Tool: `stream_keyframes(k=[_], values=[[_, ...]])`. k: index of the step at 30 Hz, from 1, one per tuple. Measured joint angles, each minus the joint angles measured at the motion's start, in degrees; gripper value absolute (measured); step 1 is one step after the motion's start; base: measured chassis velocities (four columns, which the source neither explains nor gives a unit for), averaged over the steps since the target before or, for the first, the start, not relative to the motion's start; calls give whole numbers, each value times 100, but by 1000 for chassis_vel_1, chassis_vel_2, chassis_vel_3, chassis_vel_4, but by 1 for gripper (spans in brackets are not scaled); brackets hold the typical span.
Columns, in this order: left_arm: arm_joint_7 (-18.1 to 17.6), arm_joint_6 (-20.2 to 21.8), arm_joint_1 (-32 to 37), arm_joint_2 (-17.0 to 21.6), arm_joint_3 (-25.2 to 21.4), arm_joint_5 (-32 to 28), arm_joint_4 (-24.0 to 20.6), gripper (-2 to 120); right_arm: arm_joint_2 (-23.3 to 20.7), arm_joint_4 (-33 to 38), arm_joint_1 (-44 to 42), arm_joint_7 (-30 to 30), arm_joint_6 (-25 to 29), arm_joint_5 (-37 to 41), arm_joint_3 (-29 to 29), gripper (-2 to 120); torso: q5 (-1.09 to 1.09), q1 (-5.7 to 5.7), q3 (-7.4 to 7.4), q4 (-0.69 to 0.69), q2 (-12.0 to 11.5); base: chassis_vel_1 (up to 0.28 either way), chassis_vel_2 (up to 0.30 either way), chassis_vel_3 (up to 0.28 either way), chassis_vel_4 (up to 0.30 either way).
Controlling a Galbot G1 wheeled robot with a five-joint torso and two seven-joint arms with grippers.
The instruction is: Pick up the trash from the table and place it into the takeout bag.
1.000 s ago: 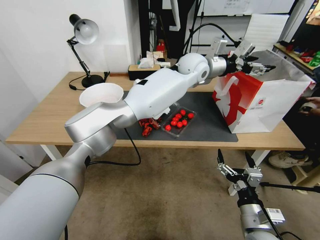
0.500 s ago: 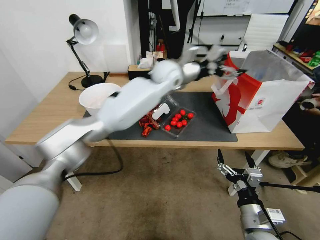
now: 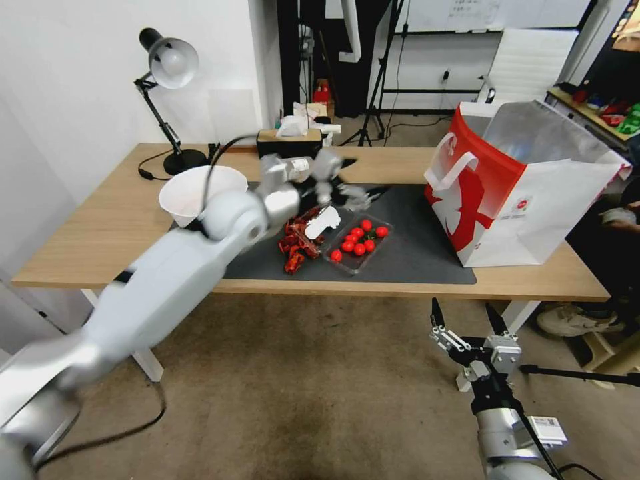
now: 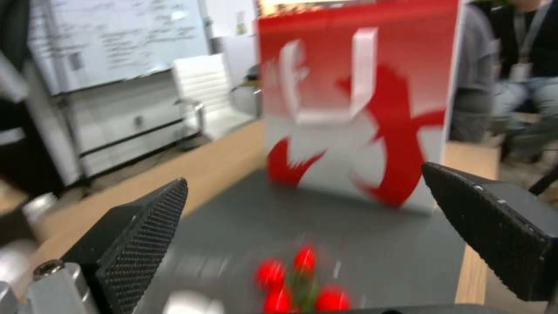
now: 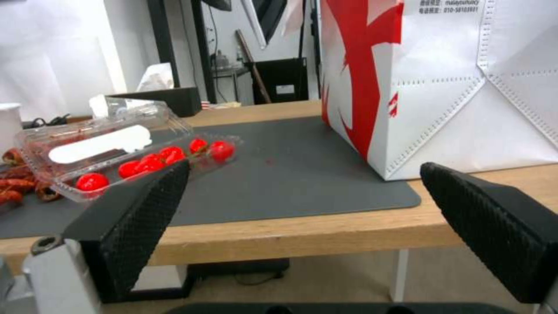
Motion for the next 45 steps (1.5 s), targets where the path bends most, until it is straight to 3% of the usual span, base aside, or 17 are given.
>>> stream_keyframes(k=[3, 4, 6, 7, 9, 14, 16, 20, 28, 45], values=[[-164, -271, 1190, 280, -884, 470, -401, 100, 14, 20, -8, -1, 0, -28, -27, 100, 2, 0, 0, 2, 0, 0, 0, 0, 0], [-164, -271, 1190, 280, -884, 470, -401, 100, 14, 20, -8, -1, 0, -28, -27, 100, 2, 0, 0, 2, 0, 0, 0, 0, 0], [-595, -416, 1956, 326, -1326, 613, -614, 100, 24, 36, -15, -2, -1, -40, -37, 100, 2, 0, 0, 1, 0, 0, 0, 0, 0], [-595, -416, 1956, 326, -1326, 613, -614, 100, 24, 36, -15, -2, -1, -40, -37, 100, 2, 0, 0, 1, 0, 0, 0, 0, 0], [-1028, -502, 2744, 199, -1852, 849, -762, 100, 26, 67, -21, -2, -2, -47, -41, 100, 3, 0, 0, 2, 0, 0, 0, 0, 0], [-1374, -920, 3541, -63, -2445, 1340, -840, 100, 23, 94, -38, -2, -5, -47, -22, 100, 2, 0, 0, 0, 0, 0, 0, 0, 0], [-1858, -1377, 4262, -356, -2956, 1970, -853, 100, 13, 104, -58, -1, -5, -46, -2, 100, 2, 0, 0, 1, 0, 0, 0, 0, 0], [-2197, -1610, 5035, -611, -3435, 2303, -893, 100, 7, 106, -57, 0, -6, -41, -5, 100, 2, 0, 0, 3, 0, 0, 0, 0, 0], [-2403, -1948, 5761, -922, -3769, 2412, -822, 100, 4, 67, -28, 2, -25, -40, -69, 100, 2, 0, 0, 1, -1, 0, 0, 0, 0], [-2406, -2004, 5793, -1094, -3682, 2394, -675, 100, 14, 55, -36, -31, -29, -50, -101, 100, 2, 0, 1, 1, 0, 0, 0, 0, 0]])
